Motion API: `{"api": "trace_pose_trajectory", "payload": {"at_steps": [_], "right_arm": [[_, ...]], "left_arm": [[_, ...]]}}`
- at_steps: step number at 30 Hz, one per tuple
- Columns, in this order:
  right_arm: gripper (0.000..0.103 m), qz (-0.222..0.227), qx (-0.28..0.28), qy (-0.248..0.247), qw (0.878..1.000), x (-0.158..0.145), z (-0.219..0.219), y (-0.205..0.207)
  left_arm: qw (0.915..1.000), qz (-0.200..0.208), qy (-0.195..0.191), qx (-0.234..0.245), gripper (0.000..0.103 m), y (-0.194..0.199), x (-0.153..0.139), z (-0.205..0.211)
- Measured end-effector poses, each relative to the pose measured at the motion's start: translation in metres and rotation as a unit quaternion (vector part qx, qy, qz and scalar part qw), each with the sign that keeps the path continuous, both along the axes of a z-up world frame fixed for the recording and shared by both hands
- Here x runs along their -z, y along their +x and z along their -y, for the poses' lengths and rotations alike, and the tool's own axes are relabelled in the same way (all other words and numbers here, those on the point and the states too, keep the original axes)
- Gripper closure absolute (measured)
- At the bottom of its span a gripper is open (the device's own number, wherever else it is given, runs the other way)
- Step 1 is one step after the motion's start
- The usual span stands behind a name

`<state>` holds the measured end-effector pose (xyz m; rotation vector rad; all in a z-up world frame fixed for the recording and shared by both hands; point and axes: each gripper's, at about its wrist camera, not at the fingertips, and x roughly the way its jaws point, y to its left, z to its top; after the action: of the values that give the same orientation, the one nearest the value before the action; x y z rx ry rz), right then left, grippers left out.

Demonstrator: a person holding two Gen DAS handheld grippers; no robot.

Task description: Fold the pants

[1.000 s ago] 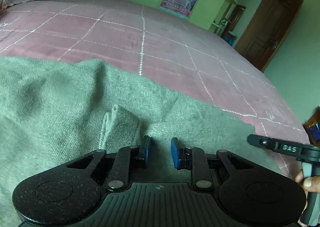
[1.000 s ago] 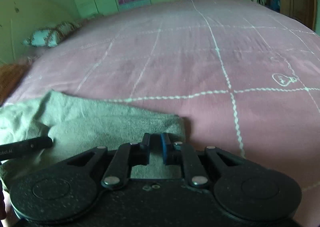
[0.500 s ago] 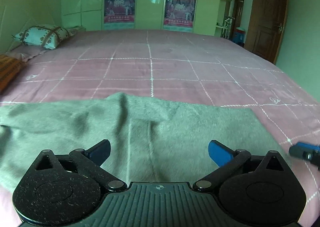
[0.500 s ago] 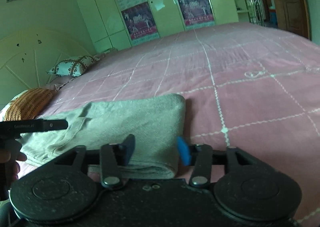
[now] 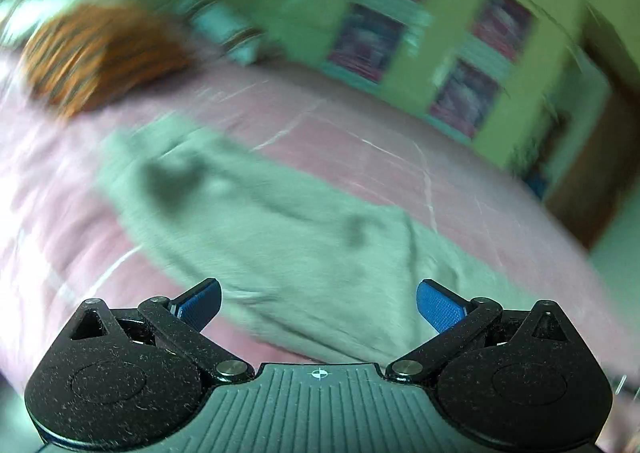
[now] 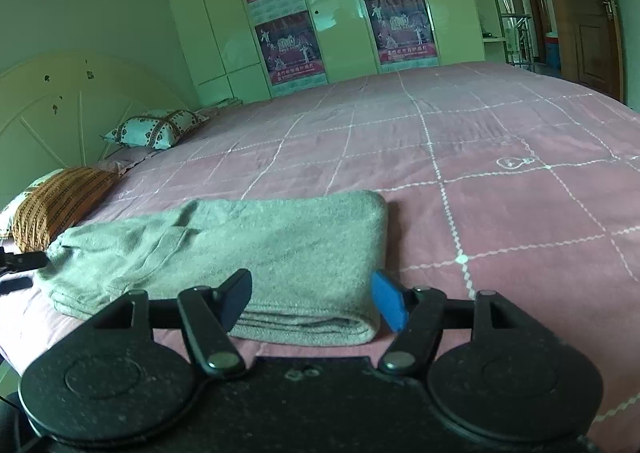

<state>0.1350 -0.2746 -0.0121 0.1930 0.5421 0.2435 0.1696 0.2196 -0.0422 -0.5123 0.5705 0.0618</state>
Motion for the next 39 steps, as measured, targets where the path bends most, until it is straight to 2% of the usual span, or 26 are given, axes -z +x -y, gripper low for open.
{"api": "trace_pose_trajectory", "payload": {"at_steps": [2, 5, 7, 9, 12, 13, 14, 15, 16, 17, 19, 23, 25, 27, 28, 31, 33, 34, 35, 39], "right_arm": [[0.043, -0.003, -0.008, -0.008, 1.000, 0.000, -0.006, 0.001], [0.043, -0.001, -0.018, -0.017, 1.000, -0.003, -0.015, -0.002], [0.043, 0.000, -0.021, -0.025, 0.999, -0.006, -0.019, -0.003], [0.043, 0.001, -0.023, -0.028, 0.999, -0.010, -0.022, -0.004], [0.043, -0.004, -0.025, -0.027, 0.999, -0.011, -0.028, 0.001], [0.043, -0.007, -0.028, -0.027, 0.999, -0.012, -0.033, 0.004], [0.043, -0.009, -0.034, -0.029, 0.999, -0.013, -0.041, 0.007], [0.043, -0.009, -0.043, -0.031, 0.999, -0.014, -0.049, 0.011], [0.043, -0.009, -0.054, -0.032, 0.998, -0.016, -0.059, 0.016], [0.043, -0.009, -0.066, -0.035, 0.997, -0.018, -0.070, 0.020], [0.043, -0.005, -0.089, -0.048, 0.995, -0.020, -0.095, 0.029], [0.044, -0.001, -0.138, -0.071, 0.988, -0.021, -0.151, 0.051], [0.042, -0.007, -0.152, -0.116, 0.981, -0.012, -0.183, 0.060], [0.042, -0.064, -0.157, -0.215, 0.962, 0.020, -0.215, 0.076], [0.042, -0.056, -0.148, -0.209, 0.965, 0.027, -0.217, 0.077], [0.041, -0.075, -0.134, -0.187, 0.970, 0.023, -0.213, 0.087], [0.041, -0.051, -0.130, -0.163, 0.977, 0.010, -0.204, 0.080], [0.035, -0.022, -0.119, -0.142, 0.982, 0.002, -0.192, 0.069], [0.024, -0.009, -0.110, -0.132, 0.985, -0.003, -0.183, 0.064], [0.023, 0.000, -0.072, -0.088, 0.994, -0.010, -0.137, 0.040]], "left_arm": [[0.9979, -0.004, -0.053, -0.038, 0.000, 0.005, 0.013, -0.036], [0.9880, -0.017, -0.123, -0.092, 0.000, 0.021, 0.034, -0.086], [0.9800, -0.018, -0.173, -0.096, 0.000, 0.037, 0.047, -0.112], [0.9763, -0.019, -0.197, -0.088, 0.000, 0.056, 0.061, -0.128], [0.9737, 0.004, -0.213, -0.081, 0.000, 0.077, 0.075, -0.142], [0.9737, 0.011, -0.214, -0.079, 0.008, 0.081, 0.076, -0.144], [0.9762, 0.009, -0.200, -0.082, 0.078, 0.082, 0.076, -0.145], [0.9750, 0.008, -0.206, -0.084, 0.074, 0.081, 0.078, -0.148], [0.9706, 0.033, -0.222, -0.086, 0.074, 0.075, 0.080, -0.152], [0.9706, 0.046, -0.221, -0.082, 0.074, 0.070, 0.079, -0.152], [0.9768, 0.040, -0.197, -0.074, 0.074, 0.066, 0.081, -0.149], [0.9746, 0.033, -0.210, -0.071, 0.074, 0.065, 0.094, -0.158], [0.9748, 0.035, -0.210, -0.068, 0.074, 0.065, 0.096, -0.161], [0.9751, 0.033, -0.209, -0.067, 0.073, 0.064, 0.100, -0.162], [0.9755, 0.033, -0.208, -0.066, 0.073, 0.065, 0.100, -0.162], [0.9774, 0.045, -0.199, -0.057, 0.073, 0.060, 0.093, -0.160], [0.9772, 0.055, -0.198, -0.054, 0.073, 0.058, 0.088, -0.159], [0.9774, 0.055, -0.196, -0.056, 0.073, 0.058, 0.085, -0.158], [0.9784, 0.055, -0.191, -0.057, 0.073, 0.058, 0.081, -0.155], [0.9828, 0.079, -0.162, -0.039, 0.073, 0.059, 0.052, -0.139]]}}
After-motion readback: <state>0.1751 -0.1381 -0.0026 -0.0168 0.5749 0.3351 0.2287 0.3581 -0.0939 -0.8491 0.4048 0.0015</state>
